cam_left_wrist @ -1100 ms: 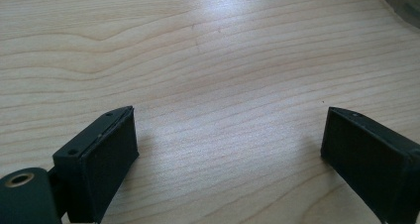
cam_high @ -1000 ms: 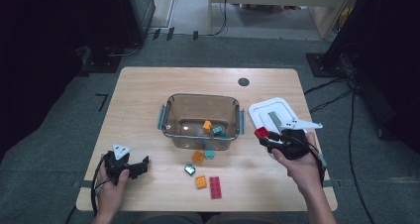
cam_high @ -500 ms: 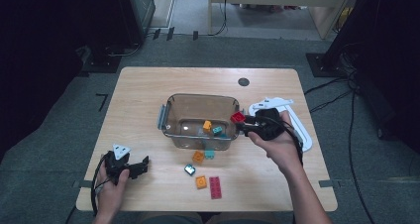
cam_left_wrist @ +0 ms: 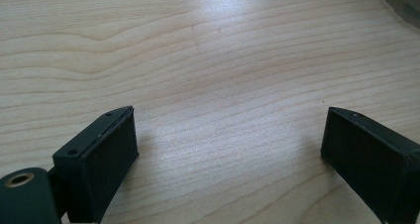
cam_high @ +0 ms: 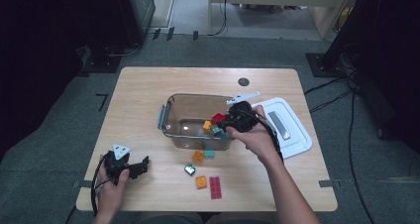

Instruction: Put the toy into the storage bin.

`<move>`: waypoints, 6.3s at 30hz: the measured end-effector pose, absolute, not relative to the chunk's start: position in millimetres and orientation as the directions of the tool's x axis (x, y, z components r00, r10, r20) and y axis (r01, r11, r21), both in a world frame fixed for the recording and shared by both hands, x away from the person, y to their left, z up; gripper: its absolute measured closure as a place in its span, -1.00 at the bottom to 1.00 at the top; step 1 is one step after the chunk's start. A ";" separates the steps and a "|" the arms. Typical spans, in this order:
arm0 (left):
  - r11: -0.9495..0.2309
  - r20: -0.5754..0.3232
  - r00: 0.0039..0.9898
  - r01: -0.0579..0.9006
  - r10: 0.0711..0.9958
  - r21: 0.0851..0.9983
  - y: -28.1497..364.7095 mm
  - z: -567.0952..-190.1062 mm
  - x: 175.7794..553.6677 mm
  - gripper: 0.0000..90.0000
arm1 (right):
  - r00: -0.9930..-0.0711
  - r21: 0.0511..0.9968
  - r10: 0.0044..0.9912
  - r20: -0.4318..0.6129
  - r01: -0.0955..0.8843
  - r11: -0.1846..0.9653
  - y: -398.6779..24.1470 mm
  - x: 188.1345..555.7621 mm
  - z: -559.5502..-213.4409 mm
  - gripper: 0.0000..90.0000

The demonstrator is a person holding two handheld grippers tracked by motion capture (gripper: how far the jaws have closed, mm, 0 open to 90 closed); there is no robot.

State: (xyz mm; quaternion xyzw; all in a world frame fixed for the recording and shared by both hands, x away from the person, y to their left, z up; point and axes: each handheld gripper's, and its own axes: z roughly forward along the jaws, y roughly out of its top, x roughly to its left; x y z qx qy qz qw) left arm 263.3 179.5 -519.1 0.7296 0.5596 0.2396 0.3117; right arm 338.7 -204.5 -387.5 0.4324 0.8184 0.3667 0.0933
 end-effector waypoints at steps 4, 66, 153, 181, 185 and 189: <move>-0.181 0.002 0.259 0.667 0.966 0.723 179.6 -519.0 263.3 -0.84 | -0.606 0.713 0.771 0.193 0.627 0.314 -208.3 337.4 -382.2 -0.03; -0.180 0.001 0.259 0.668 0.966 0.722 178.8 -518.9 264.6 -0.84 | -0.486 0.681 0.864 0.131 0.677 0.278 -251.0 224.6 -506.6 -0.28; -0.181 0.003 0.259 0.669 0.966 0.721 177.9 -518.9 267.4 -0.84 | -0.474 0.680 0.869 0.145 0.685 0.260 -277.9 226.9 -481.5 0.34; -0.182 0.003 0.259 0.669 0.966 0.721 177.9 -518.9 267.4 -0.84 | -0.480 0.714 0.874 0.078 0.639 0.287 -300.2 257.5 -401.9 0.34; -0.181 0.003 0.259 0.669 0.966 0.721 177.9 -518.9 267.4 -0.84 | -0.475 0.729 0.878 0.066 0.624 0.283 -295.8 264.7 -387.4 0.34; -0.183 0.005 0.260 0.669 0.966 0.720 178.0 -518.8 267.5 -0.84 | -0.476 0.742 0.877 0.057 0.608 0.282 -289.5 273.1 -373.3 0.34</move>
